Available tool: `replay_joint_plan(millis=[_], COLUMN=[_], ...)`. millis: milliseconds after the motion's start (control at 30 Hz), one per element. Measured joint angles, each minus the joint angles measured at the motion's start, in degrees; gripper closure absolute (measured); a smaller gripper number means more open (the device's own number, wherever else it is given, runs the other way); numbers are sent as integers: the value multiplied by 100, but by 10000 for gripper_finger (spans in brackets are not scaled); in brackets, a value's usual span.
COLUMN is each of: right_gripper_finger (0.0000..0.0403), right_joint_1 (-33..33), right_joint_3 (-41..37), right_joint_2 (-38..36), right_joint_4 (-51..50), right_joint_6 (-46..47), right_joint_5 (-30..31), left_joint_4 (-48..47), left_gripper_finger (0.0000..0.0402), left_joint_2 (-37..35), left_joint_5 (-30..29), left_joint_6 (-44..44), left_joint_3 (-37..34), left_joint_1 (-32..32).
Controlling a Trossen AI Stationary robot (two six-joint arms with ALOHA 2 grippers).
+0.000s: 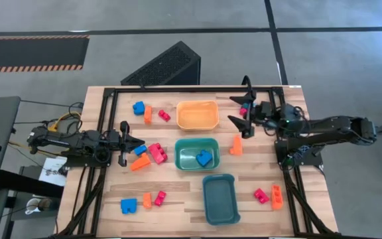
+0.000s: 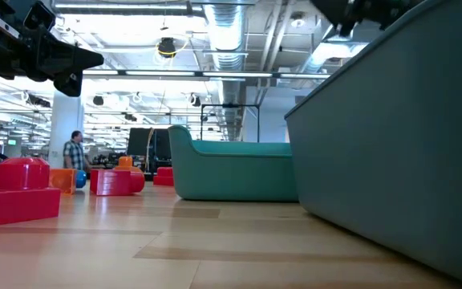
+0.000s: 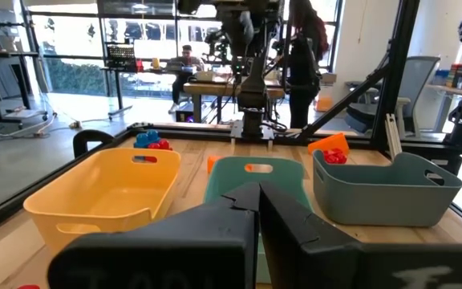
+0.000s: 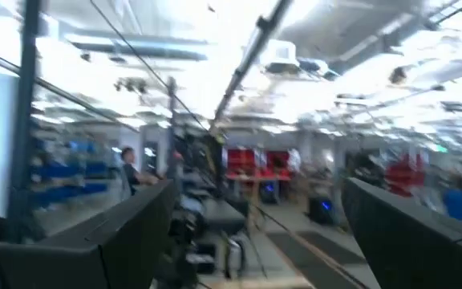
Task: Sort & place blocks by color
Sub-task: Put the orange game piece into the orange bin
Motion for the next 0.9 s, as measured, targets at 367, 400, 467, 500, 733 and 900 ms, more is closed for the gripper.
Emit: replay_joint_plan(millis=[367,400,467,500,733,900], right_gripper_finger=[24,24,24,24,24,24], right_joint_1=[492,488,487,487,538,615], right_joint_3=[2,2,2,2,4,4], right_joint_2=[-338,-280,-143,-69,510,680], right_joint_4=[84,88,94,117,705,789], right_joint_6=[-481,-481,-473,-433,-191,-149], right_joint_5=[-7,-4,10,36,170,169], left_joint_4=[0,-1,-1,-1,224,218], left_gripper_finger=[401,401,401,401,401,401], left_joint_2=[0,1,-1,0,-1,1], left_joint_5=[0,0,0,0,2,2], left_joint_6=[0,0,0,0,-563,-852], left_joint_3=[0,2,0,2,2,2], left_joint_1=[0,0,0,0,0,0])
